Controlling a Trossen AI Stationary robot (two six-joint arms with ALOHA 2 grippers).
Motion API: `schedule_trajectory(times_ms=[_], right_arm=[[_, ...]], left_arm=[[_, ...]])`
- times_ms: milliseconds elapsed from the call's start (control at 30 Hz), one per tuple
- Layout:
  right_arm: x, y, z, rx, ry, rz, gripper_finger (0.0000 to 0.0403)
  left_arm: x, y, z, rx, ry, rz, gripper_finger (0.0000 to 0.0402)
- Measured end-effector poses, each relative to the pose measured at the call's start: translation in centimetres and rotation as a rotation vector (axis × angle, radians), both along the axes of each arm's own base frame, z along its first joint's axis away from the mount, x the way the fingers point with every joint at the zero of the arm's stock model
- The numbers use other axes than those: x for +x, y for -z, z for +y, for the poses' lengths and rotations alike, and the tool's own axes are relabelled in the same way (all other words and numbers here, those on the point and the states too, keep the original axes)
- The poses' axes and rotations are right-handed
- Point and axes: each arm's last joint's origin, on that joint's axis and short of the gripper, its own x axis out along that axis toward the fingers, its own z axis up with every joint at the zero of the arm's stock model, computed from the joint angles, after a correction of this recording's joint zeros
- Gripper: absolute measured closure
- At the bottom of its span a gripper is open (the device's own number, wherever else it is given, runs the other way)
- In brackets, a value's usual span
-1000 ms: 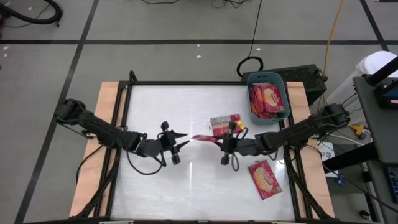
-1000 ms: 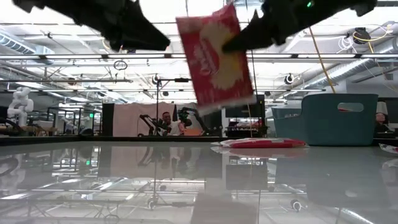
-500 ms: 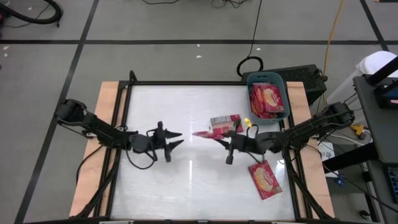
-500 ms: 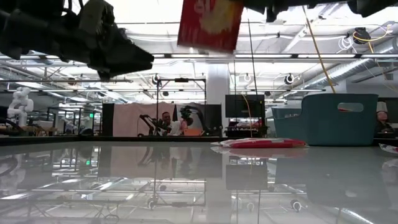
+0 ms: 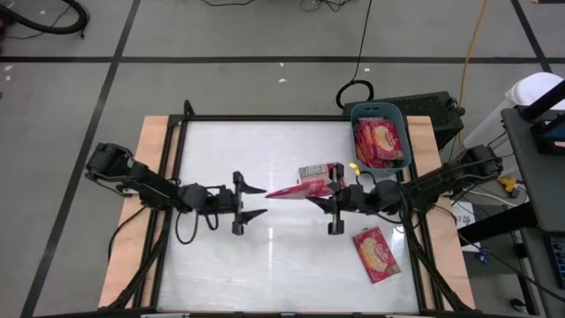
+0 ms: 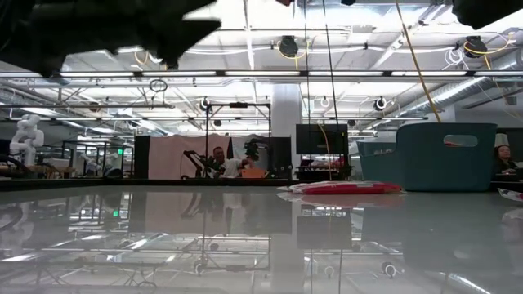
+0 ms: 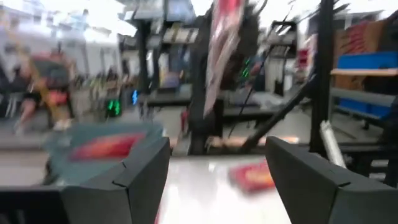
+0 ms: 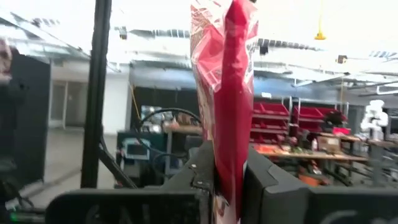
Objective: Sort popcorn bags into baskets
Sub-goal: Put the red popcorn bag into the blue bin
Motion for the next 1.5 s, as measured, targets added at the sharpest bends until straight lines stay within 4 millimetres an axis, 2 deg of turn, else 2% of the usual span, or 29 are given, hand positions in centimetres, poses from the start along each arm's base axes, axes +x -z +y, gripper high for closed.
schedule_trajectory(times_ms=[200,500,600,767,800,933,1100,1267,1500], right_arm=[[0.2,0.0,0.1,0.004,-0.025,-0.070,0.0381],[1.0,0.9,-0.3,-0.018,-0.038,-0.091,0.0380],[1.1,1.1,-0.4,-0.013,-0.037,-0.080,0.0380],[0.9,0.7,-0.4,-0.028,-0.032,-0.090,0.0380],[0.9,0.7,-0.4,-0.022,-0.032,-0.091,0.0380],[0.8,0.7,-0.5,0.012,0.021,-0.040,0.0371],[0.6,1.9,0.1,0.118,0.163,0.158,0.0319],[-0.4,3.8,0.7,0.188,0.312,0.407,0.0255],[-1.9,5.4,0.5,0.257,0.305,0.628,0.0202]], left_arm=[[2.8,-1.9,-0.2,0.073,-0.016,-0.084,0.0160],[6.0,-3.4,1.0,0.102,0.126,-0.153,0.0207],[6.5,-3.2,0.9,0.109,0.156,-0.154,0.0253],[6.5,-3.0,1.2,0.105,0.152,-0.136,0.0369],[6.5,-3.0,1.4,0.103,0.150,-0.136,0.0382],[6.7,-2.6,1.9,0.087,0.142,-0.090,0.0379],[6.8,-1.2,2.6,0.060,0.132,0.079,0.0389],[5.4,-0.4,3.6,0.025,0.081,0.237,0.0389],[2.5,-0.1,4.9,0.003,0.031,0.574,0.0389]])
